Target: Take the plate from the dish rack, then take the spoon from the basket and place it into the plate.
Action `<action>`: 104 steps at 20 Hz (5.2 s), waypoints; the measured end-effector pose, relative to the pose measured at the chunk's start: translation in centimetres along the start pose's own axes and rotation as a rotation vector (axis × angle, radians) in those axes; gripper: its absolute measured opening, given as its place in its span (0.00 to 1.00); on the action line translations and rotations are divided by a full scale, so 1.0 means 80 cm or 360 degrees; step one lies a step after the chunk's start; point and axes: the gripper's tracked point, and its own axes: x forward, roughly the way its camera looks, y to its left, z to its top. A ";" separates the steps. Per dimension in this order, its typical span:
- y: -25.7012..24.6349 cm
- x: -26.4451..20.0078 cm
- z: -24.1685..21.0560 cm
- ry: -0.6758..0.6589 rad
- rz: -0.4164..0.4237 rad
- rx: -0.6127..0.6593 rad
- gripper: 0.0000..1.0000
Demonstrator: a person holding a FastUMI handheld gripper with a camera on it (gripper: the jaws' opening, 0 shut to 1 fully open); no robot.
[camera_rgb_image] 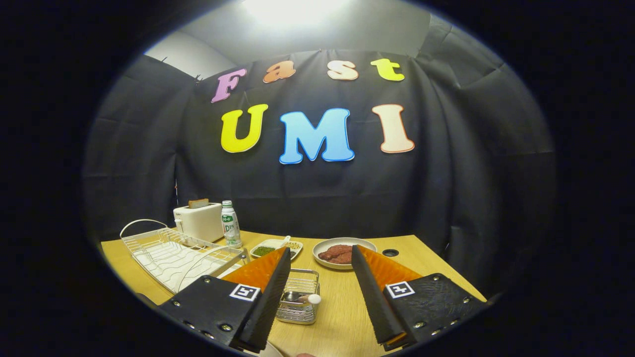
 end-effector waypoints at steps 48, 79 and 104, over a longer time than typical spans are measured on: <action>0.075 -0.151 0.117 0.0426 0.0035 -0.0087 0.11; 0.220 -0.119 -0.049 0.0914 0.0528 -0.0213 0.11; 0.007 -0.105 0.261 -0.0058 -0.0236 -0.0026 0.99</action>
